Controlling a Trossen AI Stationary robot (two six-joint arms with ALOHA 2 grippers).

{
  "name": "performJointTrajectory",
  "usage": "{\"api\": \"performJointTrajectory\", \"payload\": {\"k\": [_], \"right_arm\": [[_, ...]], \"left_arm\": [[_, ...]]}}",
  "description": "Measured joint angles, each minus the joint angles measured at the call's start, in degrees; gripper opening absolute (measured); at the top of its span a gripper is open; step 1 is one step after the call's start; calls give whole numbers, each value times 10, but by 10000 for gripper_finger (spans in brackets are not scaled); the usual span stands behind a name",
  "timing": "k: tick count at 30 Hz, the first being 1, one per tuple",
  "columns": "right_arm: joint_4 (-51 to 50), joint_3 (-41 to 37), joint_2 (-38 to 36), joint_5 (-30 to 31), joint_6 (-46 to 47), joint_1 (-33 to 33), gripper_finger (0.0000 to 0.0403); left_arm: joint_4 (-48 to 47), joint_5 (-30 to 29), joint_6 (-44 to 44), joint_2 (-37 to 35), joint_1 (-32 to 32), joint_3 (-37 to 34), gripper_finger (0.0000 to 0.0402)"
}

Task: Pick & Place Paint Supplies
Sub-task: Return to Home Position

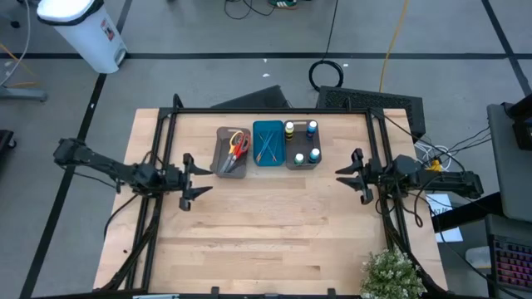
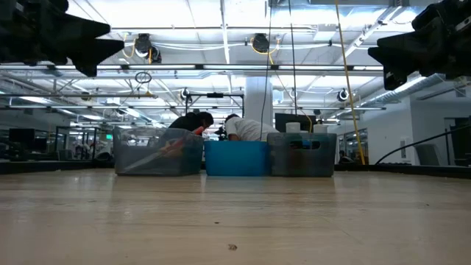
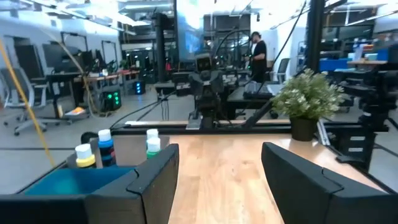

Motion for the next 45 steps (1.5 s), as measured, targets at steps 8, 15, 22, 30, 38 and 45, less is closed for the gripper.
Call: {"api": "performJointTrajectory", "payload": {"k": [8,15,22,30,38,45], "right_arm": [[-2,0,0,-41,-20,0,100],[-23,0,0,-39,-53,0,100],[-47,0,0,-20,-59,-2,100],[-31,0,0,-23,-63,-2,100],[-32,0,8,-25,-69,-2,100],[-31,0,8,-25,-56,-2,100]], "left_arm": [[-159,-5,-15,-137,-19,0,239],[-185,-1,-6,-201,-21,0,239],[-256,-41,-2,-253,-21,0,239],[-293,-75,-37,-252,-21,0,239],[-292,-65,-26,-252,-21,0,239],[-291,-64,-26,-252,-21,0,239]]}}
